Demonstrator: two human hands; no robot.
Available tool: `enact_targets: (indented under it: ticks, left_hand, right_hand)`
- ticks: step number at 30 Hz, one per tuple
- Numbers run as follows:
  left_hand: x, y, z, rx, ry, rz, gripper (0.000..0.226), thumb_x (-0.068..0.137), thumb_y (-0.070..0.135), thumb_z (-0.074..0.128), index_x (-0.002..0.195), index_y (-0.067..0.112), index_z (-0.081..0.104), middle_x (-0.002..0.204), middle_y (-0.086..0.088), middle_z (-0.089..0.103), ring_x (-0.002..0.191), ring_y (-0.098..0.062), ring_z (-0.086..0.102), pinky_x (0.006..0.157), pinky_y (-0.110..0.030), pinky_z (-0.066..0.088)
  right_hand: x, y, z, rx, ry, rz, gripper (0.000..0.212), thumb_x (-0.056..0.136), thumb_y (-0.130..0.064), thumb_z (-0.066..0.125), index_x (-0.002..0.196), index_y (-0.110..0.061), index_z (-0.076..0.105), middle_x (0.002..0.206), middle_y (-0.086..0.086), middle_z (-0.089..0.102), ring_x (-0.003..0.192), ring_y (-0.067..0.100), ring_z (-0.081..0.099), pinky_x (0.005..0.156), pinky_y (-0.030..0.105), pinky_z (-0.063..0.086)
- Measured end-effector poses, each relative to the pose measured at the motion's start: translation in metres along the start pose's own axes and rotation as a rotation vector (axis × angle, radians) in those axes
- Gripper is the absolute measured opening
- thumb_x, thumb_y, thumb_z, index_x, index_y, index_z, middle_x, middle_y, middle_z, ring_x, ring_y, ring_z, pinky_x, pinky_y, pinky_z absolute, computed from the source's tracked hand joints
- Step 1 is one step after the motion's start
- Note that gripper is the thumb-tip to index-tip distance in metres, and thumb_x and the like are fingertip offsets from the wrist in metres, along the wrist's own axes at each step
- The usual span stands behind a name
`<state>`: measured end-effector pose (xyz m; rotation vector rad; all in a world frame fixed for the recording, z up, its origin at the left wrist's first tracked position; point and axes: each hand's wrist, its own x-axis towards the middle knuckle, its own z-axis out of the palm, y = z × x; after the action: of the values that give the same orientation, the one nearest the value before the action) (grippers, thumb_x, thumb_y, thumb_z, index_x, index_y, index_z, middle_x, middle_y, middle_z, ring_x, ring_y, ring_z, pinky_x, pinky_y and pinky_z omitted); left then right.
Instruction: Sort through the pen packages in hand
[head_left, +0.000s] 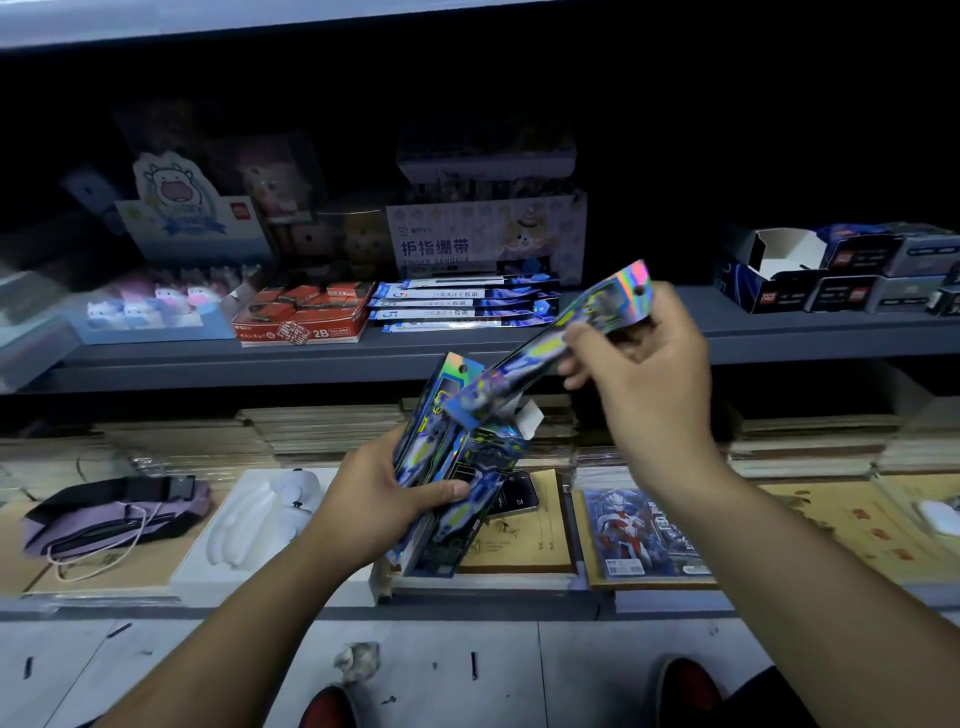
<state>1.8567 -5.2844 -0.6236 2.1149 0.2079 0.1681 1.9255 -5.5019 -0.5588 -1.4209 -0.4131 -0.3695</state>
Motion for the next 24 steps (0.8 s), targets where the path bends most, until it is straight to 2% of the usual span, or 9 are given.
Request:
enact_targets:
  ticks: [3, 6, 8, 11, 13, 17, 20, 21, 24]
  left_hand:
    - [0.000, 0.000, 0.000, 0.005, 0.016, -0.004, 0.030, 0.074, 0.029, 0.089, 0.094, 0.029, 0.067, 0.077, 0.019, 0.075, 0.062, 0.005, 0.067, 0.057, -0.013, 0.046]
    - [0.000, 0.002, 0.002, 0.003, 0.028, -0.016, 0.028, 0.075, 0.029, 0.088, 0.094, 0.028, 0.068, 0.071, 0.017, 0.074, 0.054, 0.004, 0.064, 0.049, -0.015, 0.045]
    - [-0.001, 0.003, 0.002, -0.002, 0.027, -0.022, 0.030, 0.075, 0.030, 0.088, 0.098, 0.029, 0.069, 0.080, 0.015, 0.077, 0.062, 0.002, 0.069, 0.053, -0.018, 0.049]
    - [-0.001, 0.003, 0.001, -0.016, 0.026, -0.029, 0.031, 0.076, 0.030, 0.088, 0.101, 0.028, 0.070, 0.088, 0.014, 0.078, 0.076, -0.003, 0.074, 0.069, -0.028, 0.056]
    - [-0.001, 0.004, 0.001, -0.015, 0.028, -0.025, 0.029, 0.076, 0.030, 0.087, 0.099, 0.027, 0.071, 0.089, 0.014, 0.079, 0.079, -0.004, 0.074, 0.075, -0.032, 0.057]
    - [-0.003, 0.004, 0.001, -0.012, 0.012, -0.015, 0.029, 0.077, 0.028, 0.087, 0.101, 0.029, 0.071, 0.090, 0.014, 0.079, 0.080, -0.004, 0.075, 0.079, -0.036, 0.060]
    - [-0.002, 0.005, 0.002, -0.020, -0.008, -0.011, 0.032, 0.076, 0.030, 0.087, 0.103, 0.030, 0.069, 0.091, 0.014, 0.079, 0.081, -0.006, 0.075, 0.076, -0.037, 0.061]
    - [-0.002, 0.006, 0.003, -0.025, -0.018, -0.008, 0.032, 0.076, 0.029, 0.087, 0.103, 0.030, 0.069, 0.092, 0.014, 0.079, 0.082, -0.005, 0.075, 0.075, -0.036, 0.061]
    - [-0.003, 0.006, 0.004, -0.028, -0.024, 0.020, 0.033, 0.074, 0.030, 0.088, 0.102, 0.029, 0.070, 0.092, 0.016, 0.078, 0.083, -0.003, 0.075, 0.073, -0.028, 0.059]
  right_hand:
    - [0.005, 0.001, -0.007, -0.025, 0.140, -0.037, 0.024, 0.094, 0.000, 0.064, 0.091, -0.021, 0.052, 0.075, -0.001, 0.066, 0.060, 0.021, 0.066, 0.052, 0.030, 0.051]
    - [0.006, 0.006, -0.010, -0.168, 0.198, -0.090, 0.025, 0.090, -0.014, 0.064, 0.088, -0.034, 0.049, 0.079, 0.000, 0.067, 0.067, 0.030, 0.068, 0.057, 0.046, 0.054]
    - [0.004, 0.007, -0.009, -0.220, 0.202, -0.120, 0.020, 0.089, -0.020, 0.064, 0.091, -0.034, 0.050, 0.080, 0.003, 0.067, 0.070, 0.033, 0.068, 0.060, 0.054, 0.054]
    - [0.003, 0.002, -0.010, -0.236, 0.247, -0.183, 0.017, 0.091, -0.014, 0.064, 0.100, -0.019, 0.051, 0.077, 0.005, 0.064, 0.068, 0.033, 0.064, 0.060, 0.049, 0.052]
    - [0.005, -0.001, -0.013, -0.247, 0.255, -0.215, 0.017, 0.091, -0.012, 0.064, 0.099, -0.018, 0.050, 0.076, 0.004, 0.062, 0.067, 0.035, 0.062, 0.059, 0.048, 0.049]
    - [0.003, 0.006, -0.012, -0.287, 0.112, -0.156, 0.015, 0.089, -0.014, 0.064, 0.096, -0.015, 0.051, 0.076, 0.008, 0.062, 0.064, 0.037, 0.063, 0.056, 0.050, 0.051]
    - [-0.002, 0.014, -0.006, -0.372, -0.033, -0.086, 0.015, 0.093, -0.014, 0.066, 0.099, -0.017, 0.053, 0.069, 0.015, 0.061, 0.057, 0.030, 0.058, 0.052, 0.037, 0.044]
    - [-0.004, 0.017, -0.004, -0.395, -0.092, -0.055, 0.015, 0.095, -0.015, 0.066, 0.101, -0.019, 0.052, 0.066, 0.016, 0.061, 0.055, 0.028, 0.057, 0.051, 0.035, 0.041]
    - [-0.009, 0.020, 0.001, -0.473, -0.240, -0.006, 0.016, 0.097, -0.021, 0.067, 0.105, -0.020, 0.053, 0.062, 0.011, 0.067, 0.059, 0.029, 0.064, 0.054, 0.037, 0.049]
